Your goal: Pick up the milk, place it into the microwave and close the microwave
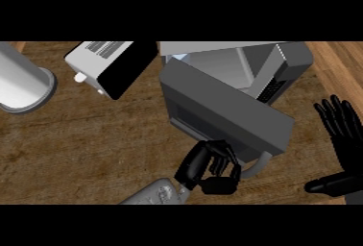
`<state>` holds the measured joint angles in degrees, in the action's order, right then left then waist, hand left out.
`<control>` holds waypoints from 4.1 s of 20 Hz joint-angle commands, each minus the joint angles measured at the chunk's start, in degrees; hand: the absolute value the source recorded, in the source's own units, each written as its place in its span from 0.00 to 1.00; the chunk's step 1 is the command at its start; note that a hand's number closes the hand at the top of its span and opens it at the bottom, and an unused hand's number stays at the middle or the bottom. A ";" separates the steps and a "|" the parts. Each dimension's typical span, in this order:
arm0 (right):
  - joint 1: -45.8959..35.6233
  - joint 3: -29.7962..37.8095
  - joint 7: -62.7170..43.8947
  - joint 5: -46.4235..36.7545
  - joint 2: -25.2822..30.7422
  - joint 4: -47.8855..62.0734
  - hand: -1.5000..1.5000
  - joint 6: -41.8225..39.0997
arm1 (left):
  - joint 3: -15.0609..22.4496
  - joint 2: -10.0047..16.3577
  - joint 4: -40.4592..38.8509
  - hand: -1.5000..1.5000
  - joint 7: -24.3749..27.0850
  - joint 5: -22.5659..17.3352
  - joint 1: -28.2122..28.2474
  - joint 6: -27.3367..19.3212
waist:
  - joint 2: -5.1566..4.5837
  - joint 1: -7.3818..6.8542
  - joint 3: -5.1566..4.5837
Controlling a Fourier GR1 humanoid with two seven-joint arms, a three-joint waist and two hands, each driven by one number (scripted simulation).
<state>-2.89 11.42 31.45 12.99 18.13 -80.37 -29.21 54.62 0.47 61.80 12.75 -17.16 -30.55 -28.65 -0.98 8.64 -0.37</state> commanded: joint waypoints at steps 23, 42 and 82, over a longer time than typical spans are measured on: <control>-3.38 -3.15 -11.83 14.47 5.02 -10.55 0.00 -9.52 | -14.86 -0.47 -12.67 1.00 8.28 -24.22 -21.68 -9.10 | -3.30 9.35 -0.14; -7.15 -0.38 -16.01 21.46 9.38 -13.18 0.00 -9.60 | -14.93 -0.47 -17.29 1.00 17.52 -31.13 -22.91 -7.43 | -4.17 10.62 0.05; -9.20 -1.30 -24.23 34.65 15.87 -14.93 0.00 -13.15 | -11.24 -0.47 -21.23 1.00 27.37 -40.14 -24.45 -6.29 | -4.81 11.58 0.27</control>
<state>-12.30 10.62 7.87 46.23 33.59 -95.18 -41.63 45.80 -0.03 46.07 41.48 -56.02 -51.44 -35.99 -4.94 19.61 0.04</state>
